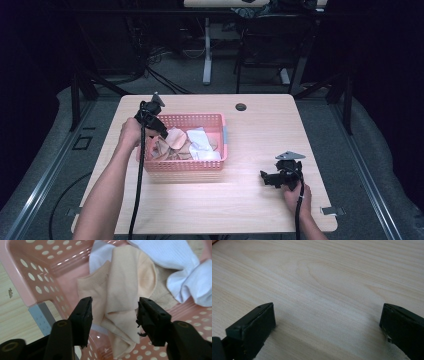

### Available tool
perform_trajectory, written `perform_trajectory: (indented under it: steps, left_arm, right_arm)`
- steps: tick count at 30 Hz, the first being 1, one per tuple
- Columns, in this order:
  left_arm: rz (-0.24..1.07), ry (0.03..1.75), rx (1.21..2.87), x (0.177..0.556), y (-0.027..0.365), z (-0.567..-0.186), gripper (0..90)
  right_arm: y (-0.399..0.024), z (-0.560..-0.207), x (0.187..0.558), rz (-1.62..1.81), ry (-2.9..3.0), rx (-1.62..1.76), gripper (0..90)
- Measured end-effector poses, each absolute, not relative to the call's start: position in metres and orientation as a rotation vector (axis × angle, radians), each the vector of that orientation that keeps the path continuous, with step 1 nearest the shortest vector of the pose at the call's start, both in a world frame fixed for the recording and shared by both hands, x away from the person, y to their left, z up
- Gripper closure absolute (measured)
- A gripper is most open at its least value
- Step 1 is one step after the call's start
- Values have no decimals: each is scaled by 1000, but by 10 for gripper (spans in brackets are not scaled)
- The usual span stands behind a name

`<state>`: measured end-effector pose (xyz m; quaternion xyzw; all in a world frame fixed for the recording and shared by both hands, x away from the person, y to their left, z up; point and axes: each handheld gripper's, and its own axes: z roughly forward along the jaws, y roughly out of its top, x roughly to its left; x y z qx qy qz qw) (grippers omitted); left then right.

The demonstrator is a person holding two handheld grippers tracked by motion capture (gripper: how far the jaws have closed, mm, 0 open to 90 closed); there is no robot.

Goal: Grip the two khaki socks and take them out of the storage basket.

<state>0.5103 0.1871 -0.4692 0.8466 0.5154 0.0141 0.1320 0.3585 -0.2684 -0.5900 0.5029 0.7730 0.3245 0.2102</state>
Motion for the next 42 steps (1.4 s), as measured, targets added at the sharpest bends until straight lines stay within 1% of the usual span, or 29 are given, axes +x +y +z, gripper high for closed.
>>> perform_trajectory:
  steps: [3, 4, 5, 6, 7, 8, 9, 11, 13, 14, 22, 24, 31, 42]
  left_arm:
    - [23, 1520, 2464, 512, 188, -475, 540]
    - [15, 1526, 2462, 513, 187, -477, 589]
    - [9, 1529, 2463, 513, 187, -479, 589]
    - [0, 1526, 2470, 513, 187, -480, 610]
    - [-1, 1521, 2477, 513, 186, -481, 639]
    - [-5, 1516, 2478, 513, 185, -481, 714]
    - [-7, 1507, 2485, 513, 184, -481, 714]
    - [-4, 1491, 2486, 512, 183, -480, 795]
    - [2, 1476, 2495, 511, 182, -478, 844]
    - [6, 1472, 2495, 511, 182, -478, 855]
    - [63, 1427, 2514, 504, 178, -461, 865]
    - [65, 1420, 2499, 504, 178, -454, 866]
    - [134, 1377, 2508, 499, 173, -425, 866]
    - [174, 1327, 2533, 495, 169, -409, 863]
  right_arm:
    - [-268, -590, 359, 902, 2149, 1398, 0]
    - [-268, -590, 359, 903, 2149, 1398, 0]
    - [-268, -590, 359, 903, 2149, 1398, 0]
    - [-268, -590, 359, 902, 2149, 1398, 0]
    - [-268, -590, 358, 902, 2149, 1398, 0]
    - [-268, -590, 358, 907, 2143, 1401, 0]
    - [-268, -590, 358, 907, 2143, 1401, 0]
    - [-268, -590, 358, 908, 2143, 1401, 0]
    - [-268, -590, 358, 901, 2150, 1398, 0]
    - [-268, -590, 359, 902, 2149, 1398, 0]
    - [-268, -590, 358, 899, 2143, 1400, 0]
    - [-268, -590, 358, 907, 2142, 1401, 0]
    - [-268, -590, 358, 889, 2150, 1395, 0]
    - [-268, -590, 358, 885, 2153, 1396, 0]
